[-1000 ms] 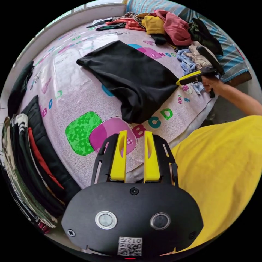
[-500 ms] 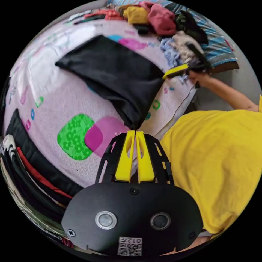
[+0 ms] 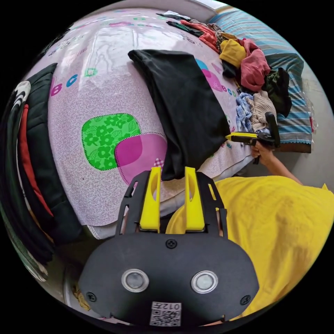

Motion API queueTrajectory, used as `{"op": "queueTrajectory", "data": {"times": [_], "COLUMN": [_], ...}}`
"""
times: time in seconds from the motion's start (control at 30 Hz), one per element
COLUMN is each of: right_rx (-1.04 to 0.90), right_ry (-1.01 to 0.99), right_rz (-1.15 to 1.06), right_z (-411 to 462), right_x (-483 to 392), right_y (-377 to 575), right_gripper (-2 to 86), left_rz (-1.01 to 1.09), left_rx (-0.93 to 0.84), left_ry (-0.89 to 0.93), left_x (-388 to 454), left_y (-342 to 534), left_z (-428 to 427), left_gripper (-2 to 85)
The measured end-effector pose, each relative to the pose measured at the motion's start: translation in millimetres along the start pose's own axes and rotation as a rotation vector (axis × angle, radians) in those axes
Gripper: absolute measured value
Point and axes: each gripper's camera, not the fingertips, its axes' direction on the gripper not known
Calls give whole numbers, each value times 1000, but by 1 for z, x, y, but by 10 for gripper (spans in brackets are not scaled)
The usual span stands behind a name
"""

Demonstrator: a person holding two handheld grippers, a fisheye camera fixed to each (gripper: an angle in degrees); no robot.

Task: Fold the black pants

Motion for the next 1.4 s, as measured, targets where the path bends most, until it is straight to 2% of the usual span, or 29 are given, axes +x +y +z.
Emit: {"op": "queueTrajectory", "data": {"times": [0.07, 0.17, 0.27, 0.4, 0.47, 0.57, 0.6, 0.7, 0.8, 0.9, 0.93, 1.07, 1.13, 1.27, 1.4], "right_rx": [1, 3, 1, 13, 17, 21, 20, 21, 34, 46, 49, 51, 64, 217, 281], "right_ry": [3, 6, 1, 6, -6, 4, 7, 26, 33, 7, -12, -57, -49, 42, 5], "right_rz": [1, -1, 4, 30, 59, 79, 82, 97, 115, 139, 151, 161, 162, 124, 62], "right_z": [-2, -4, -7, -9, -11, -12, -12, -13, -14, -16, -16, -20, -31, -78, -102], "right_x": [2, 4, 6, 8, 10, 10, 10, 8, 8, 15, 18, 28, 31, 32, 37], "right_y": [2, 5, 8, 13, 17, 22, 23, 29, 34, 40, 43, 53, 58, 58, 15], "right_gripper": [27, 27, 28, 27, 27, 27, 27, 26, 26, 26, 26, 25, 24, 25, 34], "left_rz": [-4, 39, 90, -65, -78, -133, -116, 84, 268, 292, 243, 193, 174, 72, -55], "left_rx": [9, -88, -133, -168, -141, -93, -29, 159, 76, -31, -87, -72, 40, 181, 234], "left_ry": [-18, -29, -141, 98, 106, -115, -206, -278, -284, -360, -365, -194, -120, 7, 129], "left_x": [3, 10, 11, -38, -52, -58, -50, -7, 27, 22, 10, -22, -42, -87, -142], "left_y": [-4, -21, -27, -30, -27, -27, -29, -42, -67, -87, -94, -103, -103, -119, -165], "left_z": [6, 39, 63, 70, 65, 45, 31, 2, 25, 75, 92, 86, 59, 21, 14], "left_gripper": [89, 62, 24, 8, 6, 5, 5, 5, 5, 5, 5, 7, 9, 20, 50]}}
